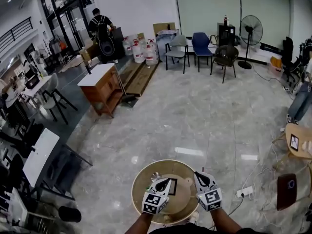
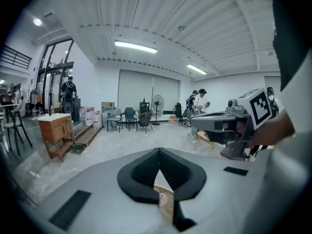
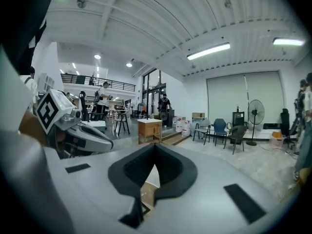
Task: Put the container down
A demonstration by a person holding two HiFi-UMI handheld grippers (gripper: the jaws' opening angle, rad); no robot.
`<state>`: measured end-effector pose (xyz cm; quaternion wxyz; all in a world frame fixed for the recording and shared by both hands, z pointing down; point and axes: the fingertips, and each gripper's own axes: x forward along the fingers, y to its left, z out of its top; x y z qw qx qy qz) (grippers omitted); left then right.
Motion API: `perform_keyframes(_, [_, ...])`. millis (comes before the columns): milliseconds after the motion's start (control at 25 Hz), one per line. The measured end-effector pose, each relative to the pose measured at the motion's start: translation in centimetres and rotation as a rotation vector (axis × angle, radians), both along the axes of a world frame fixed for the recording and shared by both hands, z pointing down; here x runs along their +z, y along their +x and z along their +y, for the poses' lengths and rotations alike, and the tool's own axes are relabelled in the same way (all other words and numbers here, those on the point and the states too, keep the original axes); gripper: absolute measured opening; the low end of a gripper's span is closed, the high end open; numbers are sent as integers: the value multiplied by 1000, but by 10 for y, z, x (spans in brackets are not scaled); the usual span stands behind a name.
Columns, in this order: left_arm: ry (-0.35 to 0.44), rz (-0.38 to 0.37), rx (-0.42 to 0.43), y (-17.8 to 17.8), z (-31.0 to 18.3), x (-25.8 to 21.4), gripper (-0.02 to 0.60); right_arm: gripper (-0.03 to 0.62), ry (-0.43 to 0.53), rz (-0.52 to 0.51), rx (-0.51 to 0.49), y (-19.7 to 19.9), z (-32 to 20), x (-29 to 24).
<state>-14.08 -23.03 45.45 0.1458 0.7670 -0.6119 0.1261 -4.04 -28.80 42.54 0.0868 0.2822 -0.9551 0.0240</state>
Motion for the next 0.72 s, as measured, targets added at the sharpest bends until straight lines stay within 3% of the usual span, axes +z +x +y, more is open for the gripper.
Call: perform_keyframes(720, [56,16,-61,-24,8,-27,0,0,67,6,-48,-27,3,-26])
